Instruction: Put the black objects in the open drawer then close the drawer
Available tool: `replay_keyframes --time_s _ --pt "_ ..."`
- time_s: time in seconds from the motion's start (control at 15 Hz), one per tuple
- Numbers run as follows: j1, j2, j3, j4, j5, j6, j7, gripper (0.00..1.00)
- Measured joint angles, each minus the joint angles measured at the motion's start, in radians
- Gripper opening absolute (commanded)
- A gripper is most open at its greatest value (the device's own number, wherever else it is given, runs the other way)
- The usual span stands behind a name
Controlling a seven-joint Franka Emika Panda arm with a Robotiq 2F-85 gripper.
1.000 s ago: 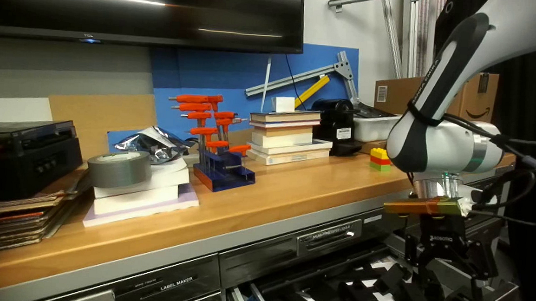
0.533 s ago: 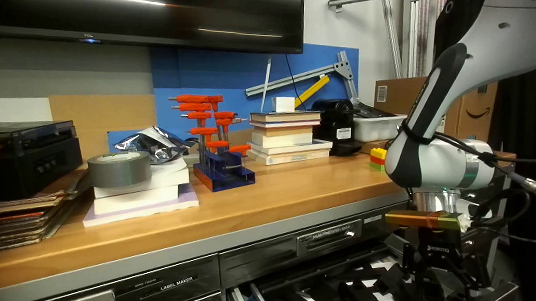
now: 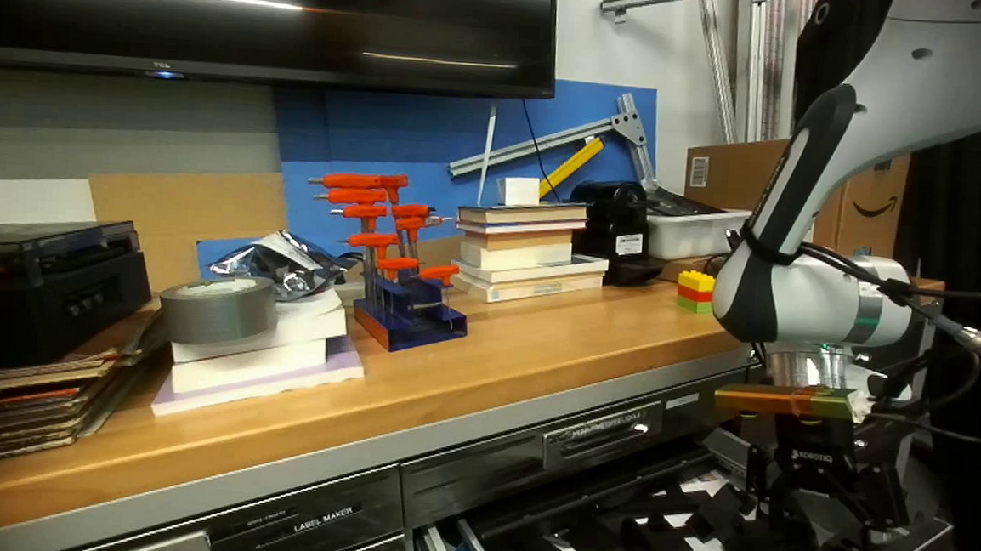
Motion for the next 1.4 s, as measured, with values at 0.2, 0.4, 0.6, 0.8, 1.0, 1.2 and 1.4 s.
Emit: replay_keyframes --time_s 0.2,0.4,0.6,0.8,1.0,1.2,1.4 --pt "0.005 -0.035 -0.003 -0.021 0.0 0.027 0.001 1.0" --pt "0.011 -0.071 -0.006 -0.049 -0.004 0.029 0.025 1.0" --pt "0.014 -0.083 -0.023 -0.071 -0.03 -0.013 0.104 1.0" --pt "0.015 -0.083 -0.032 -0.081 -0.053 -0.049 0.16 1.0" --pt "0.014 -0.08 -0.032 -0.08 -0.058 -0.078 0.175 1.0" --pt "0.013 -0.063 -0.032 -0.076 -0.058 -0.08 0.171 1.0" --pt "0.003 -0.032 -0.032 -0.067 -0.051 -0.062 0.142 1.0"
